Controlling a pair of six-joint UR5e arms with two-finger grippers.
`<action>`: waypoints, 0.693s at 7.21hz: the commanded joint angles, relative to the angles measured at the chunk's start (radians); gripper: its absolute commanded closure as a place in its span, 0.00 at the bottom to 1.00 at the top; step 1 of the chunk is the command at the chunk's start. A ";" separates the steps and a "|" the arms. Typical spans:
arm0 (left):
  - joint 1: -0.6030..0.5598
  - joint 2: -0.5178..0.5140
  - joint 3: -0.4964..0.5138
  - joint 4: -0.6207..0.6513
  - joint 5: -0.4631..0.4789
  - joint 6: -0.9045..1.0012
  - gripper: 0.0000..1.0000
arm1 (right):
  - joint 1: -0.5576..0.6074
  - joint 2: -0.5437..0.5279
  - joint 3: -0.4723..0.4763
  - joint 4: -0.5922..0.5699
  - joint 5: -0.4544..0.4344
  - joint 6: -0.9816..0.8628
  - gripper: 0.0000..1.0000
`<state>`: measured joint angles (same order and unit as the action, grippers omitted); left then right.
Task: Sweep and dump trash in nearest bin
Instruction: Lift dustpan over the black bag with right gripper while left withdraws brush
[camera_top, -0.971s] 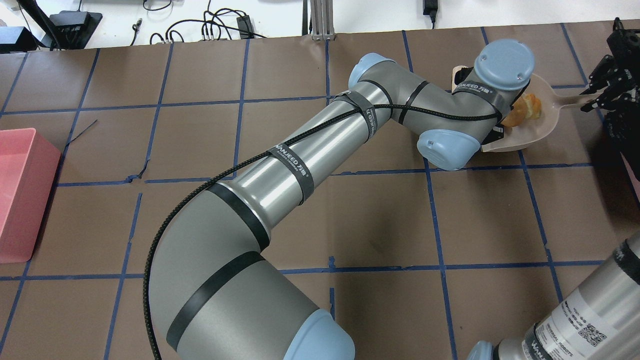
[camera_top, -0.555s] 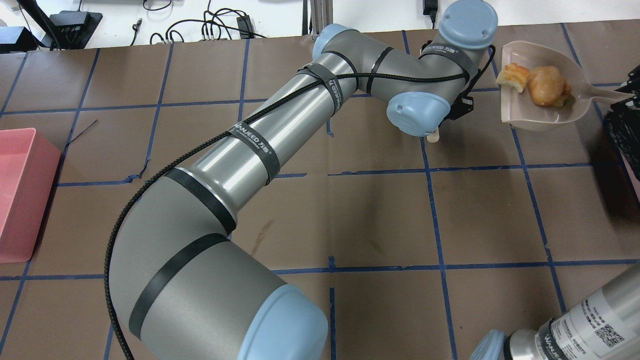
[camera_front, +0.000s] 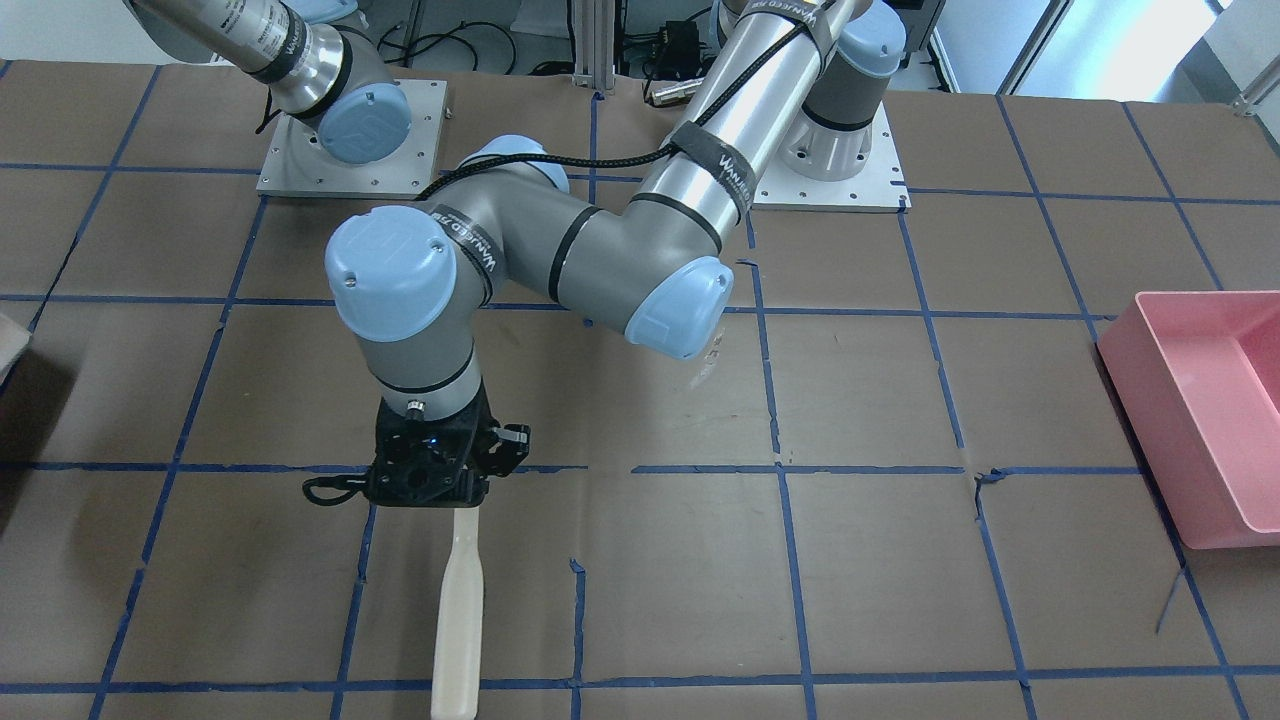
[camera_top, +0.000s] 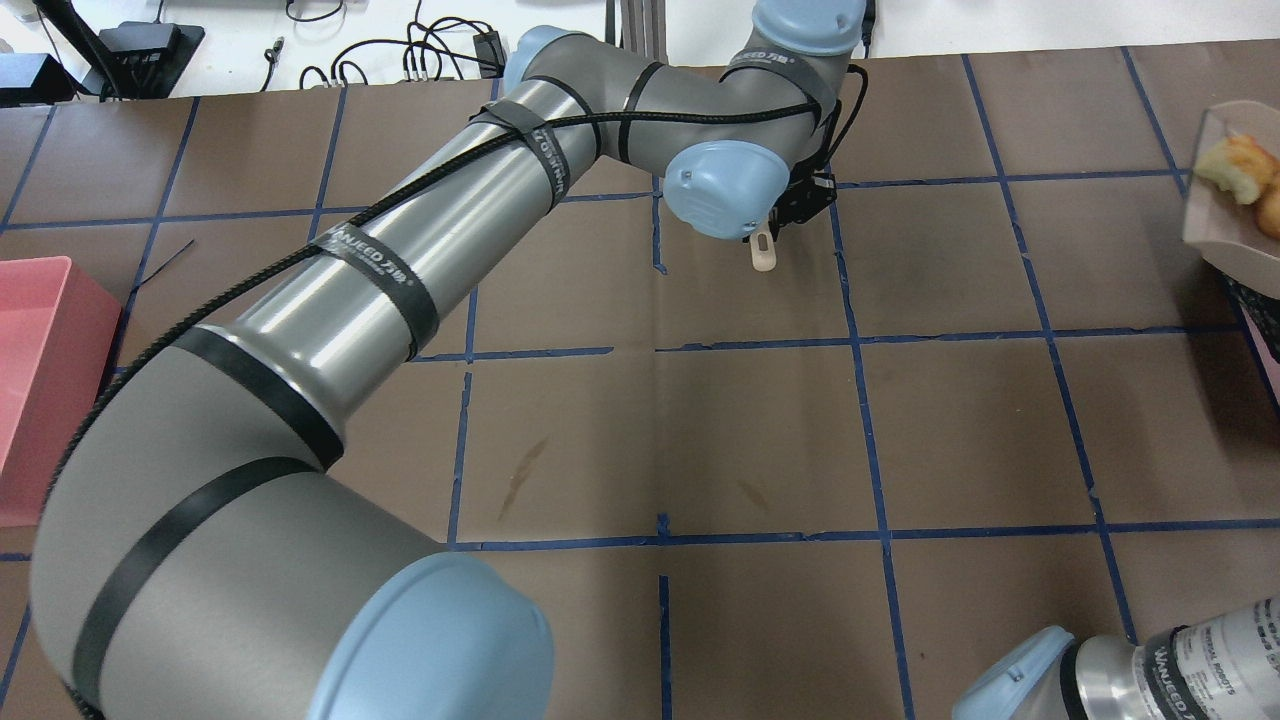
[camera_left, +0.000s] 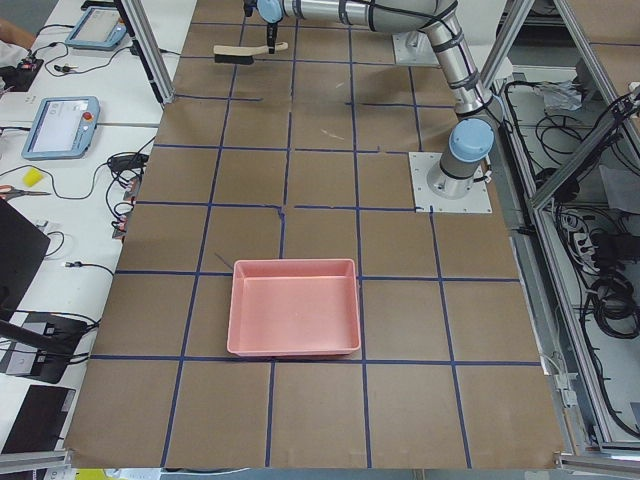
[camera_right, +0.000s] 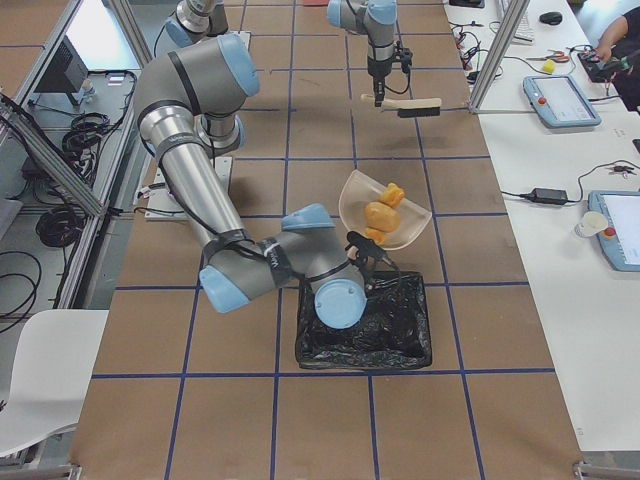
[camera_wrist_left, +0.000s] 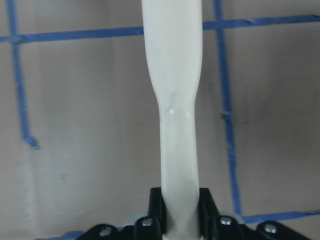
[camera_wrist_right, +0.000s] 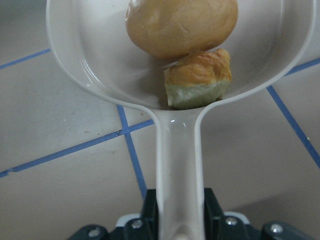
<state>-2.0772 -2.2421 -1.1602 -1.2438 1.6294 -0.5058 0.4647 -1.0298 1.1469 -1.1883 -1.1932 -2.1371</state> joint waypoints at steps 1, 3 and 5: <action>0.017 0.207 -0.309 0.072 0.003 -0.023 0.99 | -0.096 0.003 -0.108 -0.002 -0.125 0.000 1.00; 0.006 0.410 -0.581 0.093 0.003 -0.065 0.99 | -0.104 0.033 -0.209 -0.083 -0.224 0.002 1.00; 0.003 0.482 -0.793 0.255 0.001 -0.100 0.99 | -0.104 0.053 -0.210 -0.212 -0.305 -0.001 1.00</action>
<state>-2.0708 -1.8107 -1.8132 -1.0874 1.6319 -0.5775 0.3614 -0.9917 0.9469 -1.3296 -1.4466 -2.1367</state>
